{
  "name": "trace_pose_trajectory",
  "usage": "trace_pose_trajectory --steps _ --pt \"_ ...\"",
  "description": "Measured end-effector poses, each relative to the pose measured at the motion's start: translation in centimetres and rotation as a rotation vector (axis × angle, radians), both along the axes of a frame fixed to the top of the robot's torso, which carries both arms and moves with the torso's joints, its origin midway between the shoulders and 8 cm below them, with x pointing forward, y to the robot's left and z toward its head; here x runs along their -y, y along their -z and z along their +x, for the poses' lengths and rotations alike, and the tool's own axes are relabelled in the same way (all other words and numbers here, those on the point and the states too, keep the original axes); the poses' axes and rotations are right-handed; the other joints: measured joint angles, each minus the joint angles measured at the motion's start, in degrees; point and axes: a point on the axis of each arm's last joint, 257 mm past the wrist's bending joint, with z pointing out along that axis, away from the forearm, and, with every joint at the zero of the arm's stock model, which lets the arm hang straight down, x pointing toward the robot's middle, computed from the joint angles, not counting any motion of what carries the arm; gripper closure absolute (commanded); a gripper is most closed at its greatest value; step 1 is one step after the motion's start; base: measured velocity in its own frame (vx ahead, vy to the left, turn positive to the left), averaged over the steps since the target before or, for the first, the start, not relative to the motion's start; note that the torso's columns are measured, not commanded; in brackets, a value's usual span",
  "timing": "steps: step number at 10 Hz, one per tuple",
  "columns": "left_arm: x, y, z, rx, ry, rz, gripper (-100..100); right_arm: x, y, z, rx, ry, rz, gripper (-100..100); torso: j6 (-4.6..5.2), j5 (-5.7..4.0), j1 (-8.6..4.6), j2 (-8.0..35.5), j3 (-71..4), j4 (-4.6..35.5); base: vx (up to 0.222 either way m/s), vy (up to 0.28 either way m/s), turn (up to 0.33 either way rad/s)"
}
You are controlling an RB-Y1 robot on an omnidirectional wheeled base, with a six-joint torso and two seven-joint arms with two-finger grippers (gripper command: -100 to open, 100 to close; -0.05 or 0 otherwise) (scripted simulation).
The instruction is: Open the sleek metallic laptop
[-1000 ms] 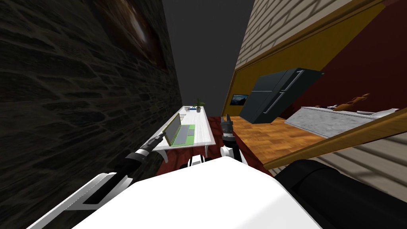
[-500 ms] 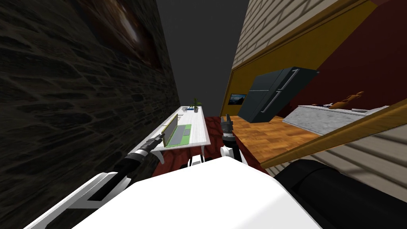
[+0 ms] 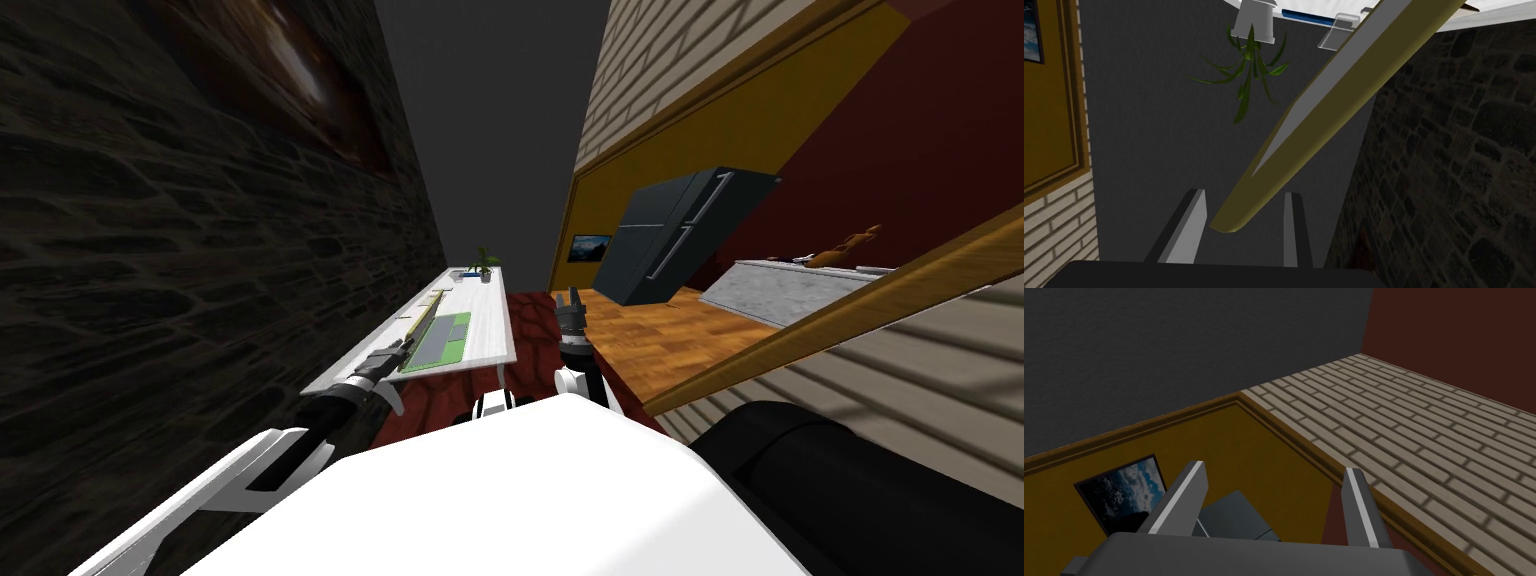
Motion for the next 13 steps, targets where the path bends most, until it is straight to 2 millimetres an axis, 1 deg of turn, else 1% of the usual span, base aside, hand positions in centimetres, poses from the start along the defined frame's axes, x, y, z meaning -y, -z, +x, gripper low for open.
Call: trace_pose_trajectory --steps 3,4,5,7,10,13 --pt "-1.2 1.5 0.5 -0.003 -0.008 0.123 100 0.0 0.0 0.0 0.000 0.000 0.000 0 -0.02 -0.11 -0.30 -0.02 -0.03 -0.02 -0.035 -0.111 -0.040" --pt "-1.4 2.0 0.6 -0.008 -0.009 0.148 100 0.0 0.0 0.0 0.000 0.000 0.000 0 -0.04 -0.11 -0.16 0.05 -0.01 0.08 -0.011 -0.027 0.003" --pt "-1.5 2.0 0.6 -0.008 -0.008 0.158 100 0.0 0.0 0.0 0.000 0.000 0.000 0 -0.04 -0.13 -0.07 0.14 0.03 0.19 -0.006 0.016 0.031" --pt "-0.7 2.5 0.7 0.005 -0.009 0.188 100 0.0 0.0 0.0 0.000 0.000 0.000 0 -0.12 -0.12 -0.06 0.07 0.03 0.05 -0.003 0.038 0.001" --pt "1.2 4.0 1.0 0.020 -0.005 0.241 100 0.0 0.0 0.0 0.000 0.000 0.000 0 -0.36 0.04 0.24 -0.11 -0.04 -0.21 -0.002 0.034 0.006" --pt "3.2 5.1 1.0 0.028 -0.004 0.295 100 0.0 0.0 0.0 0.000 0.000 0.000 0 -0.43 0.06 0.34 -0.13 -0.05 -0.25 -0.003 0.036 0.018"
